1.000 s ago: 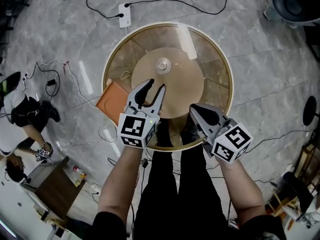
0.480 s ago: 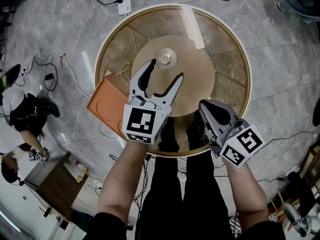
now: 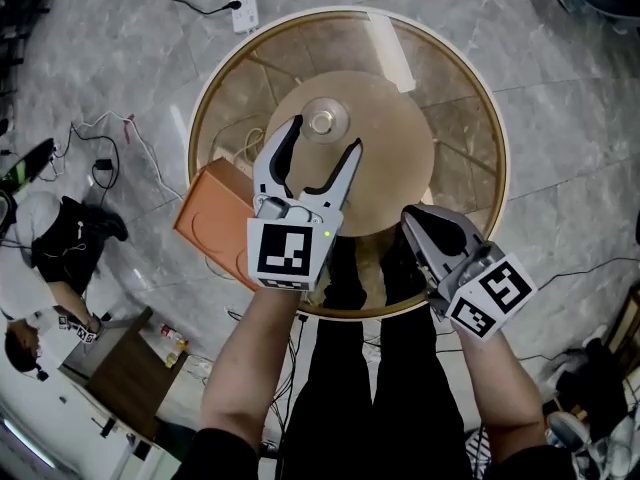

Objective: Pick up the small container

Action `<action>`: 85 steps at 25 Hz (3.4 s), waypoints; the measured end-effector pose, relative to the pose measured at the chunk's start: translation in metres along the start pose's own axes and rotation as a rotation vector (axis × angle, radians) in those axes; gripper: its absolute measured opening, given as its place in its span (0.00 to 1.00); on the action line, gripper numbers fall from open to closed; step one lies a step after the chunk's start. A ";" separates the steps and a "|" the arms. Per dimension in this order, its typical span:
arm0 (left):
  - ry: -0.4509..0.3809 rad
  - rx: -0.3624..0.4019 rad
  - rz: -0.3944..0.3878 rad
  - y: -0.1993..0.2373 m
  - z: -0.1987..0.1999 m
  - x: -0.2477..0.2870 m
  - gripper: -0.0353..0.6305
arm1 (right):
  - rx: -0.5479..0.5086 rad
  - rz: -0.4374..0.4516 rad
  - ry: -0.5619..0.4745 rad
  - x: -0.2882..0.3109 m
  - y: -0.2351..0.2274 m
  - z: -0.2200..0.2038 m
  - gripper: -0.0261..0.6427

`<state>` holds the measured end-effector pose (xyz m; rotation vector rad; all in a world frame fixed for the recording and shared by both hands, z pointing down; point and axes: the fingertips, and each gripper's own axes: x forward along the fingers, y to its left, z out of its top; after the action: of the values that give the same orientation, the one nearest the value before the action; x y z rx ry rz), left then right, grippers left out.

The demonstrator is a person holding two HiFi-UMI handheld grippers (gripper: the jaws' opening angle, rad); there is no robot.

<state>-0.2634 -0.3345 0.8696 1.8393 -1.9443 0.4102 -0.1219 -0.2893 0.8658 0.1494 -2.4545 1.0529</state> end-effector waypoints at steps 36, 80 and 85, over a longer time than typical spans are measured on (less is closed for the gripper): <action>0.074 0.008 0.104 0.018 -0.018 0.040 0.56 | 0.052 -0.042 0.010 -0.038 0.000 -0.019 0.06; -0.050 0.072 -0.098 -0.107 0.298 -0.412 0.56 | -0.210 -0.145 -0.195 -0.264 0.401 0.201 0.06; -0.041 0.071 -0.029 -0.137 0.309 -0.418 0.56 | -0.257 -0.041 -0.192 -0.284 0.405 0.211 0.06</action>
<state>-0.1487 -0.1354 0.3841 1.9328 -1.9503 0.4414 -0.0591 -0.1779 0.3431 0.2261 -2.7211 0.7261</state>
